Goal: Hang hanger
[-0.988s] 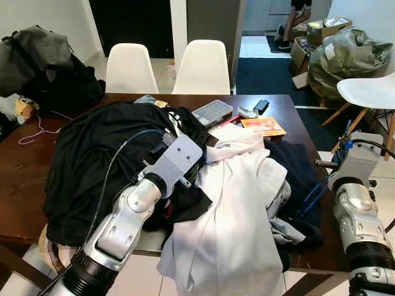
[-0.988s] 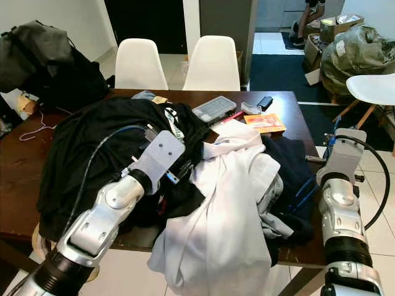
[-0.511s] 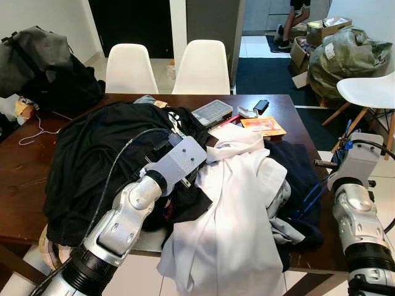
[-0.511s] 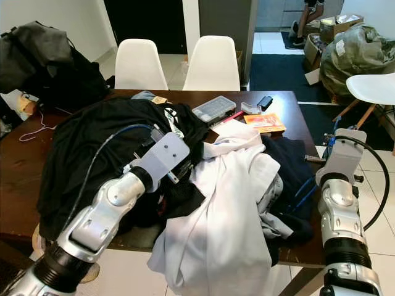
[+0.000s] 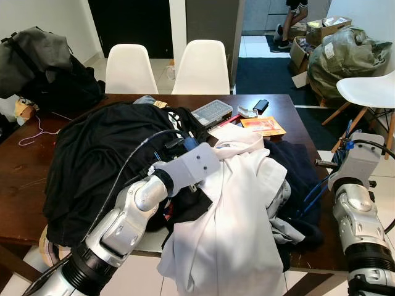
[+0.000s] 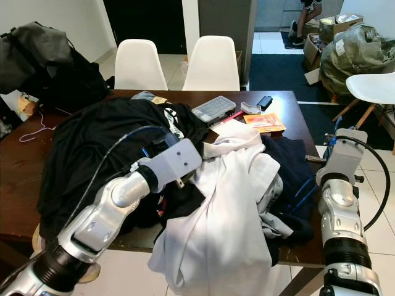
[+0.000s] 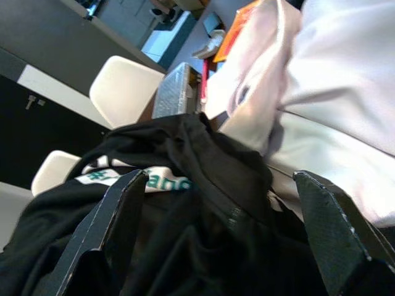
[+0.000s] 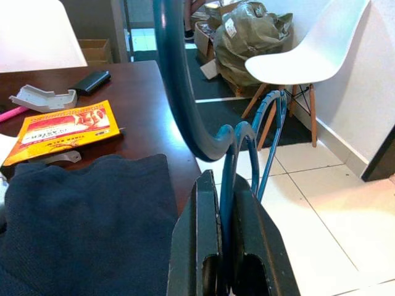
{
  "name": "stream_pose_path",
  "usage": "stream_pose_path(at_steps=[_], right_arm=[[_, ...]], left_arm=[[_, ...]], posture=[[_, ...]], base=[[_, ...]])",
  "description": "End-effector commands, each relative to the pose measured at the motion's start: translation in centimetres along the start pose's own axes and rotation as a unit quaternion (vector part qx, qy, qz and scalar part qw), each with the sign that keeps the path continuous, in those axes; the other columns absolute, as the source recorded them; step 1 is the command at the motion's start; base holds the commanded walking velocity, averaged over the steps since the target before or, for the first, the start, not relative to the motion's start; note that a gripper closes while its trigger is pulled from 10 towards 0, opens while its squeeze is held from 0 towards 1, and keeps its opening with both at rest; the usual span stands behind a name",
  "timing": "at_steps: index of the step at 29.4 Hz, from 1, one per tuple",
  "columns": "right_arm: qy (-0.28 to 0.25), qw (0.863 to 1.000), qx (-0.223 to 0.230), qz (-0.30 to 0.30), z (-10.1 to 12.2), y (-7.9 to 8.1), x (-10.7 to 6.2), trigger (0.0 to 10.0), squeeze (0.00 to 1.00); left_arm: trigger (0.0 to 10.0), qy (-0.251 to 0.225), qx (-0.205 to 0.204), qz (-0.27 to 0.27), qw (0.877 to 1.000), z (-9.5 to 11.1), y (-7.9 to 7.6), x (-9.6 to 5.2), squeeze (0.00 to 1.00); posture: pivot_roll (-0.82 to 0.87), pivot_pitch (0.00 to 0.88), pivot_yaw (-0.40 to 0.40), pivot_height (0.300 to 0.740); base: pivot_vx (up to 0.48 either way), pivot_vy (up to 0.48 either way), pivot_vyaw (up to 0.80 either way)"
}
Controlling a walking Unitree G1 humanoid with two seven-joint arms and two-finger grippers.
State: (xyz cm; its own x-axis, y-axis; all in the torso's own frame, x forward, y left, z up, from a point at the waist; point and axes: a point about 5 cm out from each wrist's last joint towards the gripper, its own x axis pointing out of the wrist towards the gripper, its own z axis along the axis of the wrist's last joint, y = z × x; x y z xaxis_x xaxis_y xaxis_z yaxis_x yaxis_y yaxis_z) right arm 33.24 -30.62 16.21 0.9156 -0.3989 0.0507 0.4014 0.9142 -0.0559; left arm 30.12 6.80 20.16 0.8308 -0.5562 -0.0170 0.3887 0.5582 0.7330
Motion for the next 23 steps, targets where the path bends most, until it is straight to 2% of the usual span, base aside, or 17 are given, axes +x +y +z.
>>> stream_pose_path(at_steps=[1,12,14,19,23], right_arm=[[0.008,1.0,0.008,0.005,-0.5,0.5,-0.2,10.0,0.0],[0.008,1.0,0.009,0.005,-0.5,0.5,-0.3,10.0,0.0],[0.008,1.0,0.01,0.005,-0.6,0.5,-0.3,10.0,0.0],[0.008,1.0,0.012,0.004,-0.6,0.5,-0.3,10.0,0.0],[0.008,1.0,0.012,0.004,-0.6,0.5,-0.3,10.0,0.0]], left_arm=[[10.0,0.009,0.014,-0.018,1.0,-0.5,-0.5,-0.4,0.0],[10.0,0.044,0.029,-0.042,0.998,-2.0,-1.0,-1.1,0.0],[0.0,0.055,0.039,-0.028,0.997,-2.4,-0.3,-1.2,0.0],[0.0,0.069,0.056,-0.012,0.996,-3.2,0.9,-1.5,0.0],[0.0,0.071,0.058,-0.01,0.996,-3.4,1.1,-1.5,0.0]], posture=[[-0.08,0.04,0.058,0.736],[-0.08,0.036,0.059,0.736],[-0.08,0.033,0.059,0.736],[-0.08,0.028,0.06,0.736],[-0.08,0.028,0.06,0.736]], base=[[0.0,0.0,0.0],[0.0,0.0,0.0],[0.0,0.0,0.0],[0.0,0.0,0.0],[0.0,0.0,0.0]])
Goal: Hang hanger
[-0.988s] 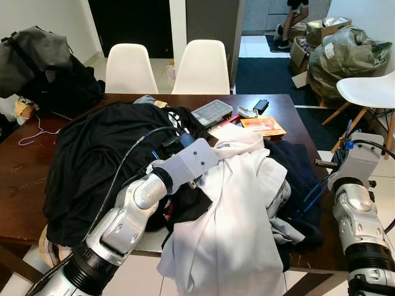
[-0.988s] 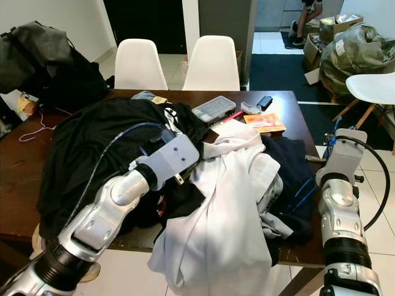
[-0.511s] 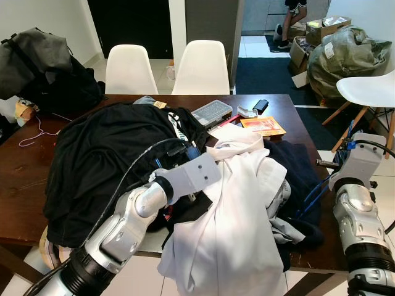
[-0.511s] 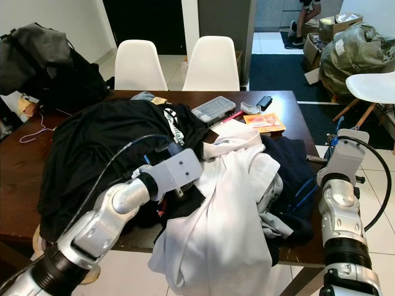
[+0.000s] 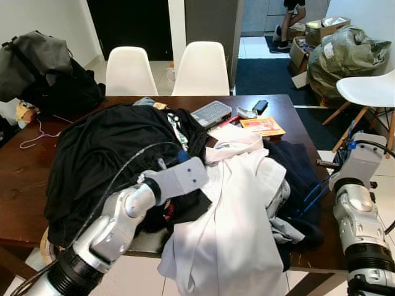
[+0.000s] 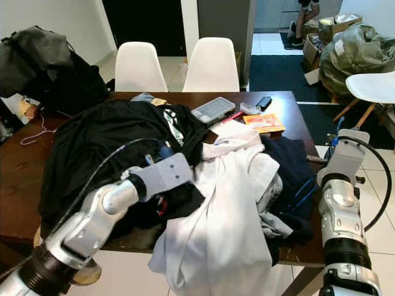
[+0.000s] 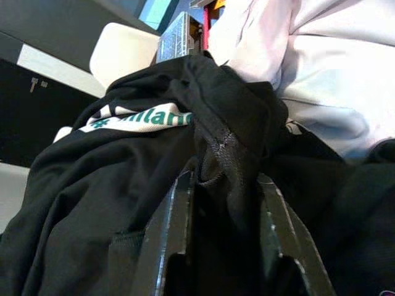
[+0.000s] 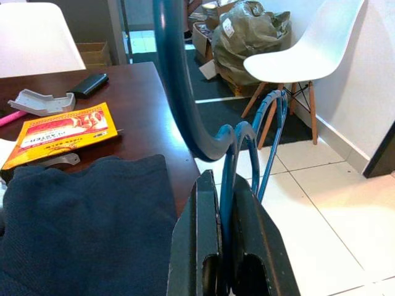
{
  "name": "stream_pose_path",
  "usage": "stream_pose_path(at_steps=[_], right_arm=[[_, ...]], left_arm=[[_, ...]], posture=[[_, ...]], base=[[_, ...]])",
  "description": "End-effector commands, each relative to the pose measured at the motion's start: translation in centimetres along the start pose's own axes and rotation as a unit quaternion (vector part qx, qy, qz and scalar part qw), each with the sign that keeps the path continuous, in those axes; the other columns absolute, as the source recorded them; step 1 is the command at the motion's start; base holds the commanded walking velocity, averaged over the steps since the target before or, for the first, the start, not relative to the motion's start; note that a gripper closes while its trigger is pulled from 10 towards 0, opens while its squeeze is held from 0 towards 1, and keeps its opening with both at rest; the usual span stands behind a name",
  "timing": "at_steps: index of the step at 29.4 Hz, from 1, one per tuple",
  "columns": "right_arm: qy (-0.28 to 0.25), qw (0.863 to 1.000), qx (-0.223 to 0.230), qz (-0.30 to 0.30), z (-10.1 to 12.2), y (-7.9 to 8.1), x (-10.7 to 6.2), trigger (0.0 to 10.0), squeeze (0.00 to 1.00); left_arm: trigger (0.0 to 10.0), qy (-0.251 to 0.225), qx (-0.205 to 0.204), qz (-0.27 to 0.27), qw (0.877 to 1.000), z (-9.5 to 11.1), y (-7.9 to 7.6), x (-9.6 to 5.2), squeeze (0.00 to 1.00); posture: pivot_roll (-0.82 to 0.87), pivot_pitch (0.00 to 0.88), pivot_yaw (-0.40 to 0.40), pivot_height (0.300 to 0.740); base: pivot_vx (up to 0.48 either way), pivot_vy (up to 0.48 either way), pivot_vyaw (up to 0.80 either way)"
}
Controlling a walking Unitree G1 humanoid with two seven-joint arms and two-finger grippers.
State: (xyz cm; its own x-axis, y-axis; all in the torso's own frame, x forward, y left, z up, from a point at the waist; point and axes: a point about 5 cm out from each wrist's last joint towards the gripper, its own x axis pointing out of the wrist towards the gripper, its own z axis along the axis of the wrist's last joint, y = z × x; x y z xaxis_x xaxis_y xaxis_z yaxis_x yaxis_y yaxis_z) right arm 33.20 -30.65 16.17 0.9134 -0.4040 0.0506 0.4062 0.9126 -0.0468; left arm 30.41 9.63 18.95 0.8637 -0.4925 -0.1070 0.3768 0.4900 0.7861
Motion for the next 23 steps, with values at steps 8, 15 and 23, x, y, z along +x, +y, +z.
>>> stream_pose_path(at_steps=[8,15,23], right_arm=[[0.009,1.0,0.01,0.006,-0.6,0.5,-0.2,10.0,0.0],[0.008,1.0,0.021,0.011,-0.6,0.6,-0.2,10.0,0.0],[0.005,0.999,0.038,0.023,-0.6,0.8,-0.1,10.0,0.0]], left_arm=[[0.0,0.005,-0.009,0.041,0.999,-1.0,2.2,-0.3,0.0],[0.0,-0.194,-0.23,0.016,0.953,4.5,6.8,-1.6,0.0],[3.8,-0.304,-0.335,-0.023,0.891,7.1,9.2,-3.4,0.0]], posture=[[-0.08,0.025,0.061,0.736],[-0.08,0.02,0.06,0.736],[-0.08,0.017,0.061,0.736]], base=[[0.0,0.0,0.0],[0.0,0.0,0.0],[0.0,0.0,0.0]])
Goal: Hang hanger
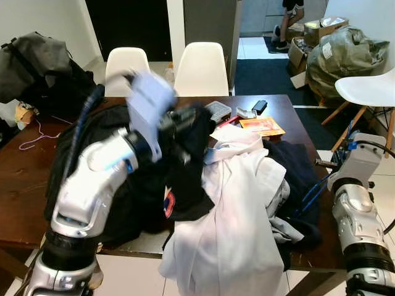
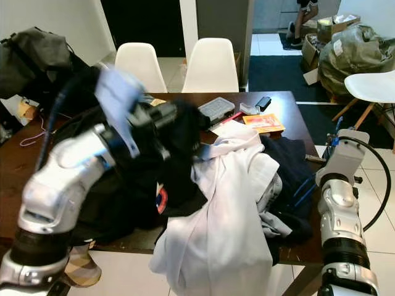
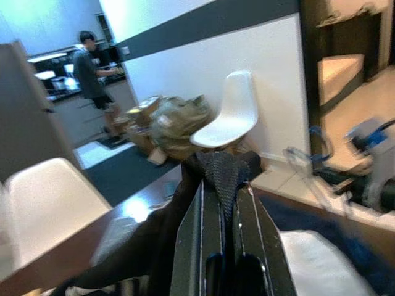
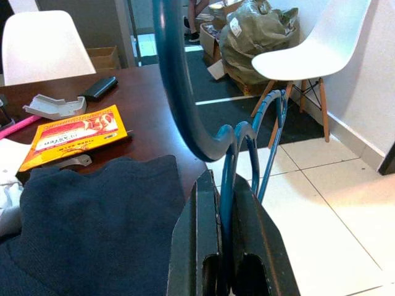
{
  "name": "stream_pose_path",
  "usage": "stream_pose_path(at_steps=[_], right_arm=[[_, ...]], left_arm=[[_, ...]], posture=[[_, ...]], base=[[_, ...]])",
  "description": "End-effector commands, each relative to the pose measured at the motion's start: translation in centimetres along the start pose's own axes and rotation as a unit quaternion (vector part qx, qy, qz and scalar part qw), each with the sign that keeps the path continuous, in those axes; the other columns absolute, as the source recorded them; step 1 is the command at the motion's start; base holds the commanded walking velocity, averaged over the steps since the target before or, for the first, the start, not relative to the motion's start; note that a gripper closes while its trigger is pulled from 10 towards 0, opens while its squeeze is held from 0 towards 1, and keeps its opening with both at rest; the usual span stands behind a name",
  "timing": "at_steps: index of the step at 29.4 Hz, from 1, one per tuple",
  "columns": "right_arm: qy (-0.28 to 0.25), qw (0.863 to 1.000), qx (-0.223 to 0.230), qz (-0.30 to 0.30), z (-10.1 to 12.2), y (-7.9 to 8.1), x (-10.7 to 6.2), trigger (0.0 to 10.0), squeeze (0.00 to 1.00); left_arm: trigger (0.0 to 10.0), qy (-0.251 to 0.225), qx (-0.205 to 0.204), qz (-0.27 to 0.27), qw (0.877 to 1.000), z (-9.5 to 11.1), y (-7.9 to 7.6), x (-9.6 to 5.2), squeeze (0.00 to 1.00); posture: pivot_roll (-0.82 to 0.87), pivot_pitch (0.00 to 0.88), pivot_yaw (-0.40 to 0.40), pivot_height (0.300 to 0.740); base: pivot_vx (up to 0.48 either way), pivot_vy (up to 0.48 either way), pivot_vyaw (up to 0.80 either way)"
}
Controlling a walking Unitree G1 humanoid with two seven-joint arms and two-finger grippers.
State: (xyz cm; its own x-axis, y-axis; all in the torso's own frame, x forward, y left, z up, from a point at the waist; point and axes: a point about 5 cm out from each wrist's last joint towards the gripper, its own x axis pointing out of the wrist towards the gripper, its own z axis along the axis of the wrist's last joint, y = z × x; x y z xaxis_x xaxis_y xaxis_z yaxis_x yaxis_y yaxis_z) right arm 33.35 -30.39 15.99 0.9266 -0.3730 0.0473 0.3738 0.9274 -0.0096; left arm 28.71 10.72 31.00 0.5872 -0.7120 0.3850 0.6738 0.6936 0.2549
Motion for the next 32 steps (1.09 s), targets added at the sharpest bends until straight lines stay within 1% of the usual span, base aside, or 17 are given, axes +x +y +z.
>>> stream_pose_path(at_steps=[1,2,3,6,7,8,9,10,12,17,18,19,23,25,30,32], right_arm=[[0.005,1.0,0.021,0.006,-0.4,0.4,0.0,10.0,0.0],[0.005,1.0,0.021,0.006,-0.4,0.4,0.0,10.0,0.0],[0.006,1.0,0.021,0.006,-0.4,0.4,0.0,10.0,0.0],[0.006,1.0,0.021,0.006,-0.4,0.4,0.0,10.0,0.0],[0.006,1.0,0.021,0.006,-0.5,0.4,0.1,10.0,0.0],[0.006,1.0,0.021,0.006,-0.5,0.4,0.1,10.0,0.0],[0.008,1.0,0.021,0.008,-0.4,0.4,0.2,10.0,0.0],[0.009,1.0,0.022,0.009,-0.4,0.5,0.2,10.0,0.0],[0.009,1.0,0.022,0.009,-0.5,0.5,0.3,10.0,0.0],[0.008,0.999,0.029,0.015,-0.5,0.6,0.3,10.0,0.0],[0.008,0.999,0.031,0.016,-0.5,0.6,0.3,10.0,0.0],[0.008,0.999,0.031,0.016,-0.5,0.6,0.3,10.0,0.0],[0.007,0.999,0.038,0.018,-0.5,0.7,0.4,10.0,0.0],[0.007,0.999,0.041,0.019,-0.5,0.7,0.4,10.0,0.0],[0.007,0.999,0.042,0.019,-0.6,0.7,0.4,10.0,0.0],[0.007,0.999,0.044,0.02,-0.6,0.7,0.4,10.0,0.0]], left_arm=[[10.0,0.007,-0.017,-0.021,1.0,-0.1,-0.7,-0.1,0.0],[10.0,0.007,-0.017,-0.021,1.0,-0.1,-0.7,-0.1,0.0],[10.0,0.017,-0.015,-0.031,0.999,-0.4,-1.3,0.0,0.0],[10.0,0.017,-0.015,-0.031,0.999,-0.4,-1.3,0.0,0.0],[10.0,0.03,-0.016,-0.03,0.999,-0.9,-1.8,0.1,0.0],[10.0,0.03,-0.016,-0.03,0.999,-0.9,-1.8,0.1,0.0],[10.0,0.04,-0.034,-0.036,0.998,-1.7,-2.8,0.5,0.0],[10.0,0.038,-0.041,-0.043,0.998,-1.7,-3.2,0.8,0.0],[10.0,0.035,-0.044,-0.049,0.997,-1.6,-3.5,0.9,0.0],[10.0,0.005,-0.088,-0.101,0.991,0.1,-4.4,1.2,0.0],[10.0,-0.006,-0.099,-0.108,0.989,0.6,-4.5,1.2,0.0],[10.0,-0.006,-0.099,-0.108,0.989,0.6,-4.5,1.2,0.0],[10.0,-0.042,-0.136,-0.134,0.981,1.9,-4.9,1.2,0.0],[10.0,-0.052,-0.146,-0.14,0.978,2.2,-4.9,1.2,0.0],[10.0,-0.056,-0.148,-0.139,0.978,2.4,-4.8,1.3,0.0],[10.0,-0.068,-0.156,-0.138,0.976,2.9,-4.7,1.4,0.0]], posture=[[-0.08,0.014,0.059,0.736],[-0.08,0.014,0.059,0.736],[-0.08,0.013,0.058,0.736],[-0.08,0.013,0.058,0.736],[-0.08,0.012,0.056,0.736],[-0.08,0.012,0.056,0.736],[-0.08,0.009,0.053,0.736],[-0.08,0.008,0.053,0.736],[-0.08,0.008,0.053,0.736],[-0.08,0.005,0.056,0.736],[-0.08,0.003,0.058,0.736],[-0.08,0.003,0.058,0.736],[-0.09,0.0,0.063,0.736],[-0.09,0.0,0.064,0.736],[-0.09,0.0,0.065,0.736],[-0.09,0.0,0.067,0.736]], base=[[0.0,0.0,0.0],[0.0,0.0,0.0],[0.0,0.0,0.0],[0.0,0.0,0.0],[-0.289,0.0,0.0],[-0.289,0.0,0.0],[-0.315,0.0,0.0],[-0.315,0.0,0.0],[-0.315,0.0,0.0],[-0.327,0.0,0.0],[-0.334,0.0,0.0],[-0.334,0.0,0.0],[-0.331,0.0,0.0],[-0.339,0.0,0.0],[-0.346,0.0,0.0],[-0.349,0.0,0.0]])
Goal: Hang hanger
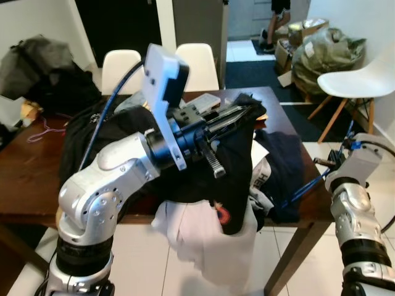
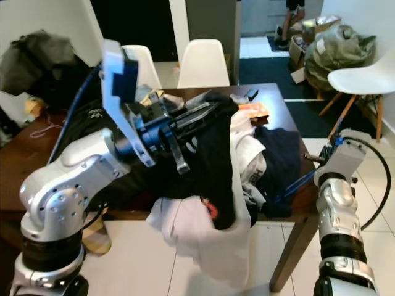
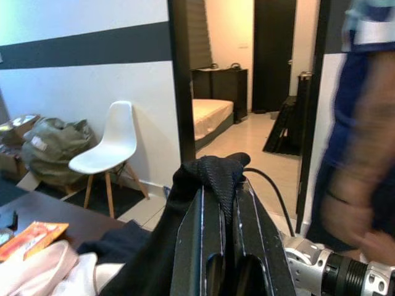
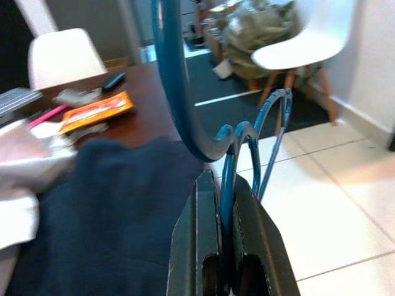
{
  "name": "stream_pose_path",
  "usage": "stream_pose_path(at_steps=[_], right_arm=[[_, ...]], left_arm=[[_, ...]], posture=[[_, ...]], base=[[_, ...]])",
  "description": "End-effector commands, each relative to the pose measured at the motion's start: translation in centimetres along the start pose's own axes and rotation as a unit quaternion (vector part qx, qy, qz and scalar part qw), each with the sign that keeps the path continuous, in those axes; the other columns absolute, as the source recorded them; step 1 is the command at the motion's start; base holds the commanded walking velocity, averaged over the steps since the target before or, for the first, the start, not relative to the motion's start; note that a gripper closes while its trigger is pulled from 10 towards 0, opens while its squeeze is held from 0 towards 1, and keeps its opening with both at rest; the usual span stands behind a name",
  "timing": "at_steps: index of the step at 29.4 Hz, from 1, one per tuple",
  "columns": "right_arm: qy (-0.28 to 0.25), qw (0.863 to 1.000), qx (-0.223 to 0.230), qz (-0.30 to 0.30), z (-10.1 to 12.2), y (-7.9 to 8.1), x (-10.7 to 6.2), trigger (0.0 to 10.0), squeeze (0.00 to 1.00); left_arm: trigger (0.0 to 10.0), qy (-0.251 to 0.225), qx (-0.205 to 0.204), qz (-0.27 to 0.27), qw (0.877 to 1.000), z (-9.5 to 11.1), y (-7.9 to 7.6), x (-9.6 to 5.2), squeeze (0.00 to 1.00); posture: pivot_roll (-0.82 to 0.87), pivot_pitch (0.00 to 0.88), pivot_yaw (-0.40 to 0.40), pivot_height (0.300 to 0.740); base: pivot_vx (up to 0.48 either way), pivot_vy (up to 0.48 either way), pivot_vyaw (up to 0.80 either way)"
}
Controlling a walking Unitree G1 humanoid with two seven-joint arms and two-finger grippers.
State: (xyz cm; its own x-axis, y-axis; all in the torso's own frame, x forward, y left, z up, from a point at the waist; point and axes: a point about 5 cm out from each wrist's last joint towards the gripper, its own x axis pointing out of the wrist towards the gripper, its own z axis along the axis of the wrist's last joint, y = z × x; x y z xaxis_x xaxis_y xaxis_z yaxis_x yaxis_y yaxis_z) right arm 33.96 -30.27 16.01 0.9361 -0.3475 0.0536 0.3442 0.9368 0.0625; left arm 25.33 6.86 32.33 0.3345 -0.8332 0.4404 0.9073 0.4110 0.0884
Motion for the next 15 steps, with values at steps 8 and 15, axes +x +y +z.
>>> stream_pose_path(at_steps=[8,15], right_arm=[[0.01,1.0,0.012,0.008,-0.8,0.4,-0.1,10.0,0.0],[0.008,1.0,0.015,0.008,-0.8,0.4,-0.1,10.0,0.0]], left_arm=[[10.0,-0.075,-0.042,-0.02,0.996,2.8,-0.3,0.7,0.0],[10.0,-0.113,-0.06,-0.015,0.992,4.0,0.0,1.0,0.0]], posture=[[-0.08,0.0,0.07,0.736],[-0.08,0.0,0.071,0.736]], base=[[-0.349,0.0,0.0],[-0.348,0.0,0.0]])
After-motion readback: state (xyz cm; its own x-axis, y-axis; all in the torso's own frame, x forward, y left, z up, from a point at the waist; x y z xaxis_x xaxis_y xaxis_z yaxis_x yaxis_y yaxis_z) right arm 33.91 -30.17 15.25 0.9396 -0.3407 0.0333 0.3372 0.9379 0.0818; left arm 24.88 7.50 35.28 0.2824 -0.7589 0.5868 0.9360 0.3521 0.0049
